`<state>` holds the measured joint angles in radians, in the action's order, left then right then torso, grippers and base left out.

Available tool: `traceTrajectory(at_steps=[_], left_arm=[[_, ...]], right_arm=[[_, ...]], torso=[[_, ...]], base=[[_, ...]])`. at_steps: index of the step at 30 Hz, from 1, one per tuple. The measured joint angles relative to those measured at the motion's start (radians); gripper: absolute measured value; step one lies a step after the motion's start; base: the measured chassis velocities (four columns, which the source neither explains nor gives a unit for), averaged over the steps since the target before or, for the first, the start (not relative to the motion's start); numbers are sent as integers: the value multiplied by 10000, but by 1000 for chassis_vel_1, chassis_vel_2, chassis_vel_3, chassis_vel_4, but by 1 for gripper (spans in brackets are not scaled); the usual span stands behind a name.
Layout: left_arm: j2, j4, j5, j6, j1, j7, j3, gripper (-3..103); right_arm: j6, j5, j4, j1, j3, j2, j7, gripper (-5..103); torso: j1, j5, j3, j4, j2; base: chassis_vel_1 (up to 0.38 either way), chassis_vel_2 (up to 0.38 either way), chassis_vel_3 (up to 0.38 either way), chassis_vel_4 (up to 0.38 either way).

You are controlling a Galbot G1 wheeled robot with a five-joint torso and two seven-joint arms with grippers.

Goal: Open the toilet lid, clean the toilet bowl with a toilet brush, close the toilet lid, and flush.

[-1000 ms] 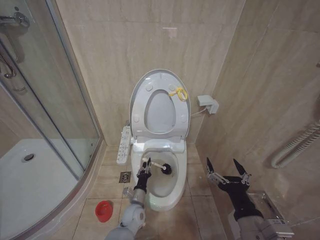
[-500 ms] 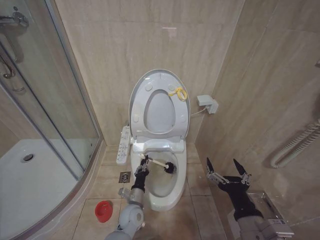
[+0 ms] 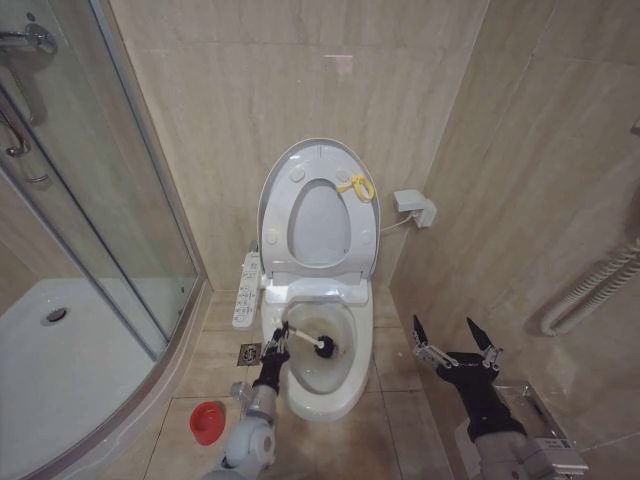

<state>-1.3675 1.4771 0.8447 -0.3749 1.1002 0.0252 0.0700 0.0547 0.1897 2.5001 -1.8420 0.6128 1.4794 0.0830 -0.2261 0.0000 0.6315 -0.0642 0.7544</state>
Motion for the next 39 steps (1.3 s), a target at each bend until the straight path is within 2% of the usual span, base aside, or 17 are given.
traceTrajectory(at_steps=[2,7,10,11,13,14,16,20,23,27,30,31,33,34,37,39], left_arm=[[-23,41,534,-31,-86,256,-25,19],[-69,-504,264,-80,-164,375,-47,19],[-137,-1106,-770,-330,-213,524,9,19],[-137,-1106,-770,-330,-213,524,9,19],[-180,-1535,-1984,-576,-314,508,122,19],[-189,-1631,-2224,-668,-362,507,138,19],[-199,-1654,-2182,-728,-429,518,120,19],[-469,-1060,89,-688,-684,797,-205,19],[-600,-946,573,-649,-698,891,-220,19],[-650,-1322,184,-767,-618,1108,-204,19],[-637,-1796,-909,-879,-468,1158,-62,19],[-637,-1796,-909,-879,-468,1158,-62,19],[-654,-2100,-1852,-998,-477,1096,59,19],[-657,-2178,-2048,-1075,-497,1079,75,19],[-672,-2073,-1647,-1104,-562,1070,-3,19],[-743,-1786,-860,-1075,-625,1132,-121,19]], right_arm=[[0,0,0,0,0,0,0,100],[0,0,0,0,0,0,-1,100],[0,0,0,0,0,0,0,100],[0,0,0,0,0,0,0,100],[0,0,0,0,0,0,0,100],[0,0,0,0,0,0,0,100],[0,0,0,0,0,0,0,100],[0,0,0,0,0,0,-1,100],[0,0,0,0,0,0,0,100],[0,0,0,0,0,0,0,100],[0,0,0,0,0,0,-1,100],[0,0,0,0,0,0,-1,100],[0,0,0,0,0,0,0,100],[0,0,-1,0,0,0,0,100],[0,0,0,0,0,0,0,100],[0,0,0,0,0,0,-1,100]], torso=[[0,1,0,0,0],[0,1,0,3,0],[0,-1,0,3,0],[0,-1,0,3,0],[0,-1,0,1,0],[0,0,1,2,0],[0,0,1,3,0],[-2,0,0,-1,0],[-1,1,0,0,0],[-1,1,0,4,1],[-1,-1,0,3,1],[-1,-1,0,3,1],[-1,-1,0,3,1],[0,0,0,2,1],[-1,-1,1,1,1],[-1,-1,0,0,1]], base=[[0,0,0,0],[0,0,0,0],[0,0,0,0],[0,0,0,0],[0,0,0,0],[0,0,0,0],[0,0,0,0],[0,0,0,0],[0,0,0,0],[0,0,0,0],[0,0,0,0],[0,0,0,0],[0,0,0,0],[0,0,0,0],[0,0,0,0],[0,0,0,0]])
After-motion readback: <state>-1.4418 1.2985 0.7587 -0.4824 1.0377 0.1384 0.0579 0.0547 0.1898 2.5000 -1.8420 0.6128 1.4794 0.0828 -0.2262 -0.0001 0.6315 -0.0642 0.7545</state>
